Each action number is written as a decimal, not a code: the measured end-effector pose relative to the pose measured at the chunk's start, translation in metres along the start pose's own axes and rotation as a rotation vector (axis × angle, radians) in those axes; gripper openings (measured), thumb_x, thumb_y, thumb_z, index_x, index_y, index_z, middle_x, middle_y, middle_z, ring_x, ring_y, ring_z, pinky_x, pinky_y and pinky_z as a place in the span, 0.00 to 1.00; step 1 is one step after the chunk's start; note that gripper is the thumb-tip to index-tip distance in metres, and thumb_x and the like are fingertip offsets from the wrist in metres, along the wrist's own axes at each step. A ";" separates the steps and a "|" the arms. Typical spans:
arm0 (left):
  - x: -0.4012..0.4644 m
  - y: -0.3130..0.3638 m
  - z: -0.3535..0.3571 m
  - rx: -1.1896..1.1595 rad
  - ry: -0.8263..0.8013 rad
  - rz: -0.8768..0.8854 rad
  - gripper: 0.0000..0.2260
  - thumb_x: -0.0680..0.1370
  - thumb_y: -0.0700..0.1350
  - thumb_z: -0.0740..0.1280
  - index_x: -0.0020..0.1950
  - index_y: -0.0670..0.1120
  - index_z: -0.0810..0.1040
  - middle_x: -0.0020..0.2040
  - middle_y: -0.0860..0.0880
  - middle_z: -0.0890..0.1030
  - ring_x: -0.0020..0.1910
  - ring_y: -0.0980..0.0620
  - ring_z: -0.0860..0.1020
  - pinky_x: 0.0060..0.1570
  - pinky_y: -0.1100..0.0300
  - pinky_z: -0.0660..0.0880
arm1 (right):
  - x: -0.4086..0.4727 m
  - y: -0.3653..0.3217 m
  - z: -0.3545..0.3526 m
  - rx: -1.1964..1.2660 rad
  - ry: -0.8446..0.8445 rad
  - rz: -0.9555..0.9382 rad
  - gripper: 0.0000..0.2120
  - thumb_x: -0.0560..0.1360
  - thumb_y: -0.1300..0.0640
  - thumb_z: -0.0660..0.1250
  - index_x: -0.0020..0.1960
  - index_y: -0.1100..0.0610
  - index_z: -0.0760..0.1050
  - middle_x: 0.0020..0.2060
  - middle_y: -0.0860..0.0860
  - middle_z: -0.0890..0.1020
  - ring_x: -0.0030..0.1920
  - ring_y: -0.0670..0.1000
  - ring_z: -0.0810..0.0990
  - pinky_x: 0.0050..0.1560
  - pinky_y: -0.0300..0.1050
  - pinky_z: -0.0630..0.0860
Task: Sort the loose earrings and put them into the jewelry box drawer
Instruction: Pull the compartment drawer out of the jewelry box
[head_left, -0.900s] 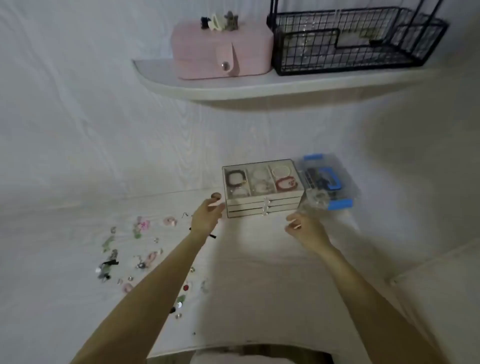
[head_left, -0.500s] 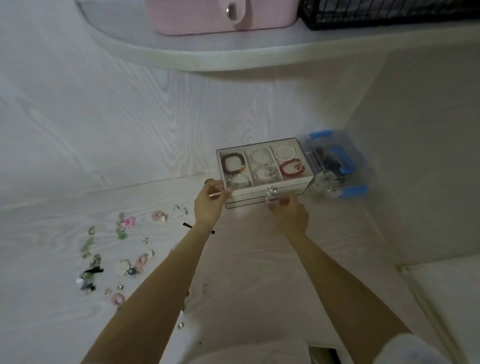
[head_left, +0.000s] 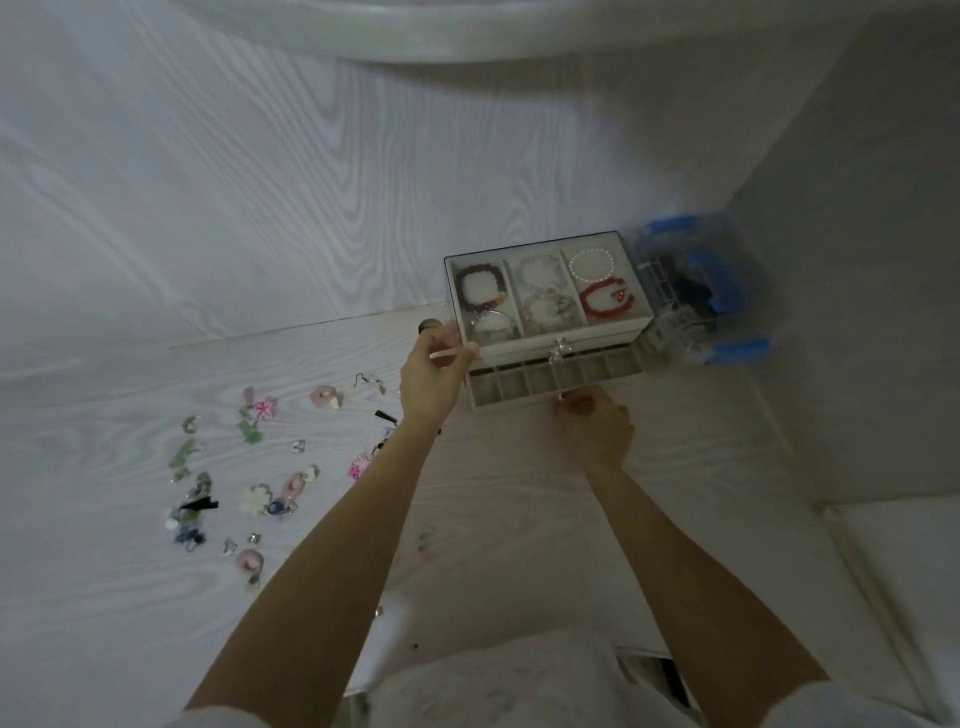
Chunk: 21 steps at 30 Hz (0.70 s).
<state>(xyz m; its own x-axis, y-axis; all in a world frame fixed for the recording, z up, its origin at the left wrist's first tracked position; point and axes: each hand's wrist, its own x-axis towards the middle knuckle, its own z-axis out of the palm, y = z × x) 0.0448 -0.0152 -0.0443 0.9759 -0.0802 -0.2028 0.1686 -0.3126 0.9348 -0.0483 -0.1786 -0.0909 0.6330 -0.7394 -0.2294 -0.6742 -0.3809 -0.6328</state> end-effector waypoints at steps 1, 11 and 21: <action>0.000 0.000 0.001 0.004 0.005 0.010 0.08 0.71 0.55 0.71 0.44 0.61 0.72 0.51 0.49 0.81 0.48 0.46 0.81 0.47 0.42 0.78 | -0.005 0.004 -0.002 0.008 0.004 -0.009 0.06 0.69 0.51 0.70 0.44 0.52 0.78 0.42 0.53 0.83 0.50 0.58 0.74 0.53 0.51 0.69; -0.020 -0.017 0.012 -0.006 -0.006 -0.052 0.13 0.78 0.58 0.60 0.55 0.52 0.75 0.50 0.55 0.79 0.50 0.52 0.79 0.56 0.46 0.75 | -0.026 0.026 -0.010 -0.148 0.013 -0.095 0.11 0.69 0.50 0.70 0.46 0.56 0.78 0.42 0.57 0.83 0.50 0.60 0.75 0.50 0.48 0.65; -0.029 -0.026 0.013 0.130 -0.209 -0.167 0.23 0.76 0.39 0.65 0.70 0.42 0.64 0.62 0.47 0.73 0.59 0.49 0.74 0.52 0.59 0.73 | -0.041 0.036 -0.015 -0.145 0.058 -0.090 0.10 0.70 0.49 0.70 0.47 0.54 0.79 0.48 0.56 0.82 0.54 0.60 0.74 0.54 0.51 0.70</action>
<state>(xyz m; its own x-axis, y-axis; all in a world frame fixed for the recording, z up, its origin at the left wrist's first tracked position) 0.0107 -0.0171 -0.0663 0.8842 -0.2069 -0.4187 0.2916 -0.4557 0.8410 -0.1040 -0.1700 -0.0932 0.6735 -0.7275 -0.1310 -0.6658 -0.5201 -0.5350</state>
